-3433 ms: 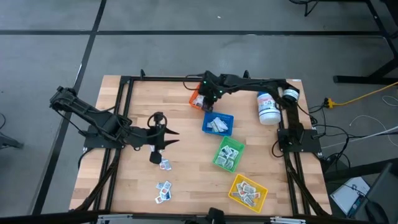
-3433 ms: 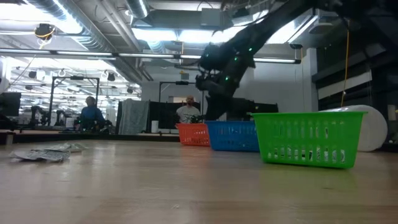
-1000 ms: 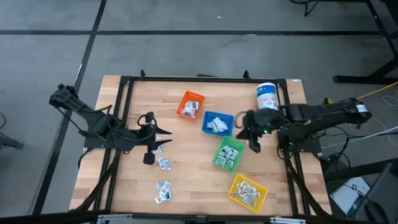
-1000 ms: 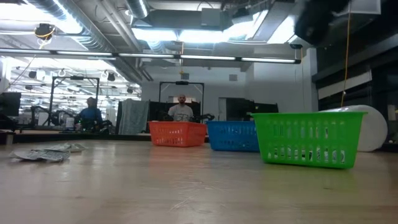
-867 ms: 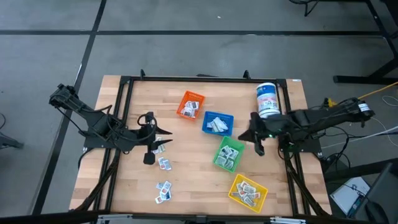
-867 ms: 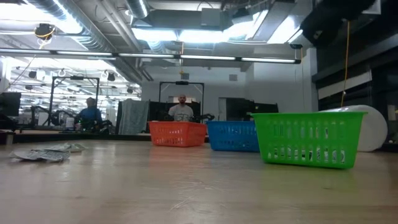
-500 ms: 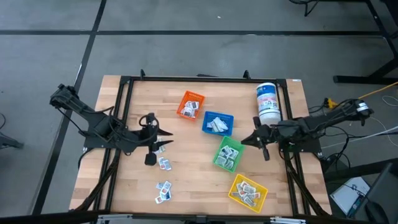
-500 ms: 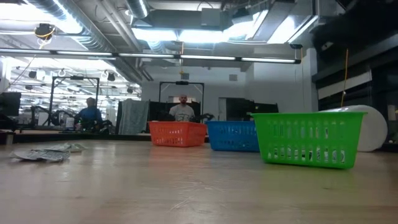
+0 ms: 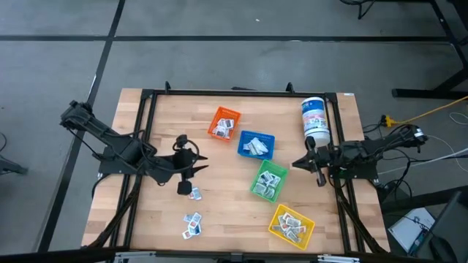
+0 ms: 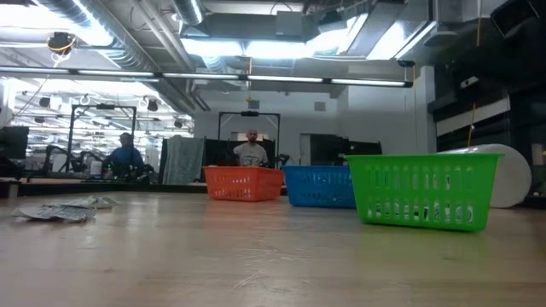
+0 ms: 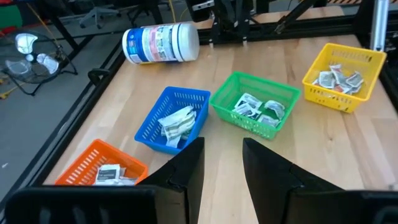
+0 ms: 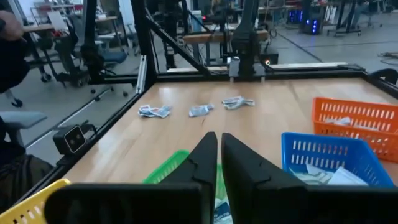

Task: Pick & Place First Aid Supplies
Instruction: Put the green bandage pack into the blue basket

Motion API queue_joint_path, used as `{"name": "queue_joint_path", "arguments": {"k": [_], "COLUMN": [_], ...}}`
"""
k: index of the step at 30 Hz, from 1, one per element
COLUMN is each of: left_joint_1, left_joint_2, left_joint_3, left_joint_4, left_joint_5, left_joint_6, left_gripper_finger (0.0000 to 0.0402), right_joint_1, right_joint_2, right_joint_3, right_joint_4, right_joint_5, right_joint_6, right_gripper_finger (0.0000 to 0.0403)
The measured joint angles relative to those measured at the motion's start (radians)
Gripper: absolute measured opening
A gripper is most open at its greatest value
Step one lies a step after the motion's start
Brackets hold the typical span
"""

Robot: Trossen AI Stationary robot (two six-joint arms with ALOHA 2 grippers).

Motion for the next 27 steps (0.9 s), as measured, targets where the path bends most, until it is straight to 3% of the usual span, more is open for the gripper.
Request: {"name": "queue_joint_path", "arguments": {"k": [6,16,18,22,27], "left_joint_1": [0.023,0.032,0.032,0.032,0.032], "left_joint_2": [0.007,0.007,0.007,0.007,0.007], "left_joint_3": [0.0,0.0,0.0,0.0,0.0], "left_joint_4": [0.0,0.0,-0.002,-0.008,-0.008], "left_joint_5": [0.002,0.002,0.002,0.002,0.002], "left_joint_6": [0.0,0.0,0.0,0.0,-0.008], "left_gripper_finger": [0.0104,0.0104,0.0104,0.0104,0.0104], "right_joint_1": [0.0,-0.054,-0.077,-0.121,-0.175], "right_joint_2": [-0.111,-0.23,-0.226,-0.229,-0.229], "right_joint_3": [-0.077,-0.075,-0.074,-0.074,-0.073], "right_joint_4": [0.008,-0.036,-0.042,-0.076,-0.074], "right_joint_5": [0.0,0.045,0.01,-0.165,-0.184], "right_joint_6": [-0.05,-0.24,-0.24,-0.283,-0.298], "right_gripper_finger": [0.0026,0.0026,0.0026,0.0026,0.0026]}}
